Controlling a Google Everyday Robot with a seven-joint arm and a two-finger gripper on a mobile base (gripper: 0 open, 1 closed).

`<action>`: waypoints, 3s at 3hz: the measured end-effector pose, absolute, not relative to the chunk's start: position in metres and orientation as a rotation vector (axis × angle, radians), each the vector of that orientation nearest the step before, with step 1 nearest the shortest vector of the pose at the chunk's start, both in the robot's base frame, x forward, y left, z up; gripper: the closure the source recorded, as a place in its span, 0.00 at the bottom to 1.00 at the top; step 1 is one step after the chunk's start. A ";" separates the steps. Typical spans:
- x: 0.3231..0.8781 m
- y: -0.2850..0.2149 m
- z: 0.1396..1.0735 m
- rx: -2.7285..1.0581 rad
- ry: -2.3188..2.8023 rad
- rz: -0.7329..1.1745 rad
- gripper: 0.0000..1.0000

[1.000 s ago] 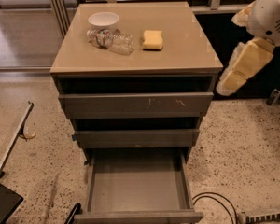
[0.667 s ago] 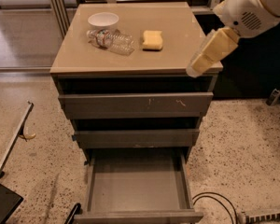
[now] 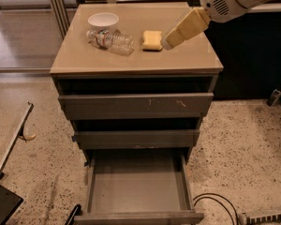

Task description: Place water bottle into bottom drawer

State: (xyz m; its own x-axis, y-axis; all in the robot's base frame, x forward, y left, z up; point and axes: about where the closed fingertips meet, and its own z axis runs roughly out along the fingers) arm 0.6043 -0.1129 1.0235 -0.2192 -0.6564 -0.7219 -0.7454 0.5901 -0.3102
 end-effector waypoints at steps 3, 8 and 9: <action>0.683 -0.067 0.990 -1.114 1.865 0.118 0.00; 0.803 0.003 0.895 -1.088 1.858 0.206 0.00; 0.815 0.023 0.881 -1.101 1.859 0.300 0.00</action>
Offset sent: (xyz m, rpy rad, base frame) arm 0.0596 0.0273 -0.0292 -0.0008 -0.0749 -0.0230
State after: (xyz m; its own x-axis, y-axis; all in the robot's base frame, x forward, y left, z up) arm 0.8154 0.0230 0.8808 -0.1726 -0.5645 -0.8072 -0.7895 0.5693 -0.2293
